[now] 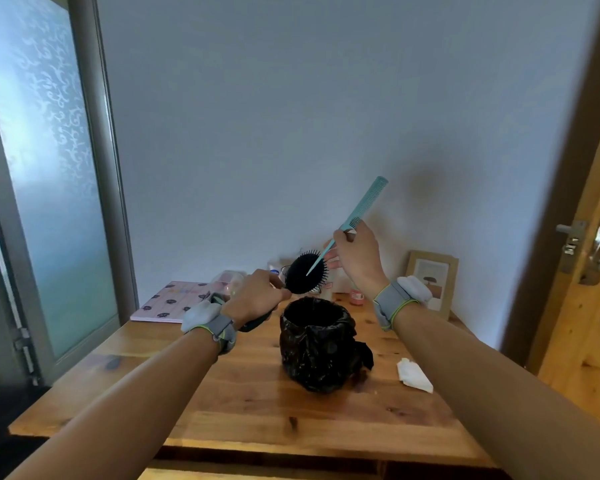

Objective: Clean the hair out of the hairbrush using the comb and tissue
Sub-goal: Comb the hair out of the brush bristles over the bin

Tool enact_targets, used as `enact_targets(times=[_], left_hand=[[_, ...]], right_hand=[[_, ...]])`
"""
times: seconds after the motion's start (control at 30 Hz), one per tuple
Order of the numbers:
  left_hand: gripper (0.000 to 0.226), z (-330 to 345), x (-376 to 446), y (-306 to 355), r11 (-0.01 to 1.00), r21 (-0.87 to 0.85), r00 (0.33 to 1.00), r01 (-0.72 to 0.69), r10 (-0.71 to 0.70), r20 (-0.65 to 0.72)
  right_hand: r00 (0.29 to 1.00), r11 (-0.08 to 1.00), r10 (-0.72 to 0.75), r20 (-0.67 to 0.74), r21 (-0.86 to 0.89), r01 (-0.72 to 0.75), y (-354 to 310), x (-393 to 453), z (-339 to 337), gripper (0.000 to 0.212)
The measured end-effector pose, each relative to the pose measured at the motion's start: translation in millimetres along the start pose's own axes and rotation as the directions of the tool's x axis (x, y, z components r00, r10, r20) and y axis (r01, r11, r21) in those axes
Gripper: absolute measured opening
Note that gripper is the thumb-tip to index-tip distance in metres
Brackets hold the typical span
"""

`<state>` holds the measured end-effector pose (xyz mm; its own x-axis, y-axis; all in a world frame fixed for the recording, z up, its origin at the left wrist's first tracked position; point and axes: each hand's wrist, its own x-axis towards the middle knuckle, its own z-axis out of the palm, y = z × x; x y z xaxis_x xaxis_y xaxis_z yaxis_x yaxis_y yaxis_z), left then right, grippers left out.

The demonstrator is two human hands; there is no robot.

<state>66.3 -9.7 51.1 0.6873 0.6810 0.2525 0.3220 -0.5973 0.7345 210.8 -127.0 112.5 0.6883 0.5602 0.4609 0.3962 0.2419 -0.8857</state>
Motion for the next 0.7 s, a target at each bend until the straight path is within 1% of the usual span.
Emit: enact_targets(times=[0.13, 0.3, 0.43, 0.5, 0.6, 0.7], left_hand=[[0.017, -4, 12, -3, 1.0, 0.001, 1.0, 0.008, -0.008, 0.011], [0.016, -6, 24, -3, 1.0, -0.002, 0.998, 0.028, -0.028, 0.053], [0.015, -4, 25, -1, 1.0, 0.003, 0.995, 0.022, -0.023, 0.094], [0.015, -1, 24, -1, 1.0, 0.002, 0.995, 0.012, -0.012, 0.097], [0.018, -2, 22, 2, 1.0, -0.012, 0.996, 0.0, 0.001, 0.091], [0.024, 1, 19, -1, 0.999, 0.04, 0.995, 0.009, -0.013, 0.096]], right_hand=[[1.0, 1.0, -0.01, 0.02, 0.019, 0.01, 5, 14, 5, 0.004], [0.996, 0.998, -0.068, 0.058, -0.01, 0.069, 11, 28, 12, 0.003], [0.977, 0.972, -0.191, 0.093, -0.117, 0.201, 17, 32, 17, 0.006], [0.965, 0.95, -0.224, 0.136, -0.189, 0.248, 25, 31, 19, 0.008], [0.957, 0.933, -0.225, 0.184, -0.242, 0.266, 33, 26, 21, 0.013], [0.955, 0.931, -0.203, 0.217, -0.258, 0.257, 42, 20, 20, 0.012]])
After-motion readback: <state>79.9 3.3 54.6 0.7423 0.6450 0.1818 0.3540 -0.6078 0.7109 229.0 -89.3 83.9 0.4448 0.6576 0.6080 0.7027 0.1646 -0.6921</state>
